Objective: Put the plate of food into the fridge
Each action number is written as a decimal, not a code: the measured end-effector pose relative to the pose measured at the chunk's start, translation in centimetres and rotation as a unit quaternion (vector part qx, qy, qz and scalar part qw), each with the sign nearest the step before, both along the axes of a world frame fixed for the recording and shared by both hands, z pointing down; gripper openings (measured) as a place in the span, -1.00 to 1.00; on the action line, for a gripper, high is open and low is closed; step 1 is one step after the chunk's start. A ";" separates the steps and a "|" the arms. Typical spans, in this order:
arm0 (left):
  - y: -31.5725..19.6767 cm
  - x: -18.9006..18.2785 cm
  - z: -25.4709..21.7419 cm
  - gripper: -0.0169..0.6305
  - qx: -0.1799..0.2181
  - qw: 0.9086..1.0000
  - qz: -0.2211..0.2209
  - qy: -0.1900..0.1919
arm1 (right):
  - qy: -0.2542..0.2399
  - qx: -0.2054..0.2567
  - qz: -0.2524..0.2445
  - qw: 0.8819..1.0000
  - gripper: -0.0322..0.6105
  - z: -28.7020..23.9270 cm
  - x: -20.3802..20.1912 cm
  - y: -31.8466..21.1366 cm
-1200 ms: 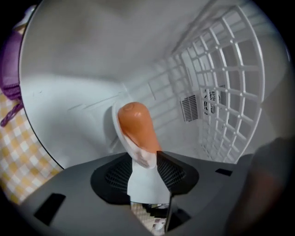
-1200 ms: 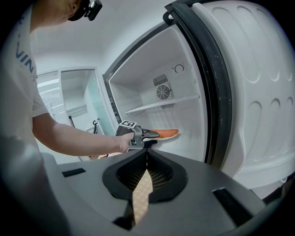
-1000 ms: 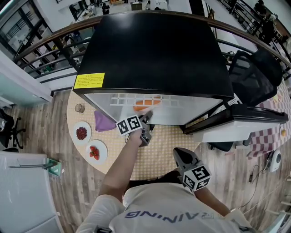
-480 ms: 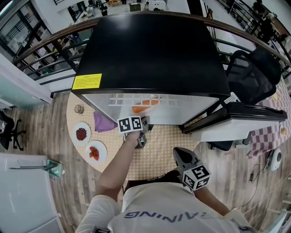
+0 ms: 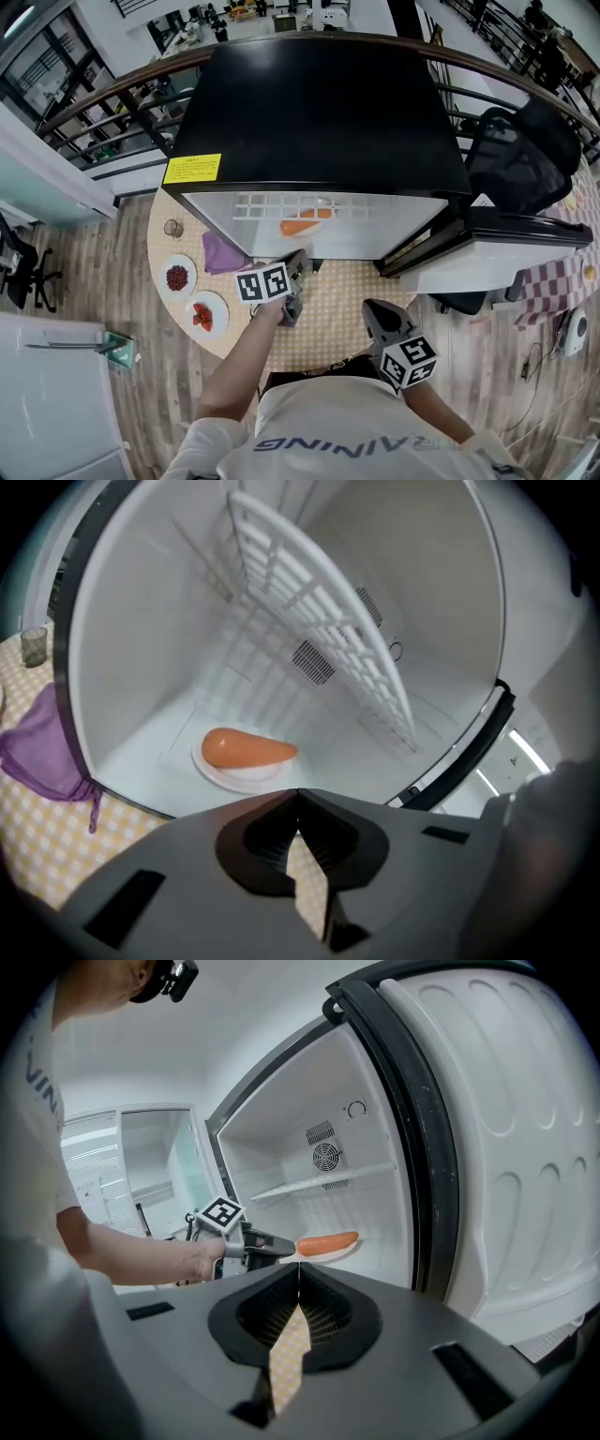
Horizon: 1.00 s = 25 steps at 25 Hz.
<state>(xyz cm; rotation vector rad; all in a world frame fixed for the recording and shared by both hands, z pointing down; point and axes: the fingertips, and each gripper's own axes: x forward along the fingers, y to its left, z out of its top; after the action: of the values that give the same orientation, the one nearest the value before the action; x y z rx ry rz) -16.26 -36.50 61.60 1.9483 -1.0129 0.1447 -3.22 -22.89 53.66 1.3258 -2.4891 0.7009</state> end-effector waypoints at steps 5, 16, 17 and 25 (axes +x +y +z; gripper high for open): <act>3.1 -1.3 -4.7 -0.92 0.068 0.998 0.000 -0.003 | -0.006 0.018 0.004 1.000 -0.83 -1.0 -0.2 -0.7; 9.4 -3.8 -14.2 -0.92 0.219 0.973 0.007 -0.074 | -0.013 0.053 -0.005 0.999 -0.83 -3.7 -1.9 -0.9; 9.9 -4.2 -14.5 -0.92 0.229 0.970 0.005 -0.086 | -0.014 0.055 -0.006 0.998 -0.83 -3.9 -2.1 -0.9; 11.8 -6.0 -15.6 -0.92 0.263 0.956 -0.009 -0.129 | -0.009 0.075 -0.009 0.997 -0.83 -5.3 -2.9 -1.0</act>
<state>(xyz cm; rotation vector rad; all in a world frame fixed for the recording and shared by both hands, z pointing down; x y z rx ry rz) -22.24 -24.71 46.03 2.4456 -1.3416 0.1310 -6.08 -23.93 48.39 1.3503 -2.6098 0.5342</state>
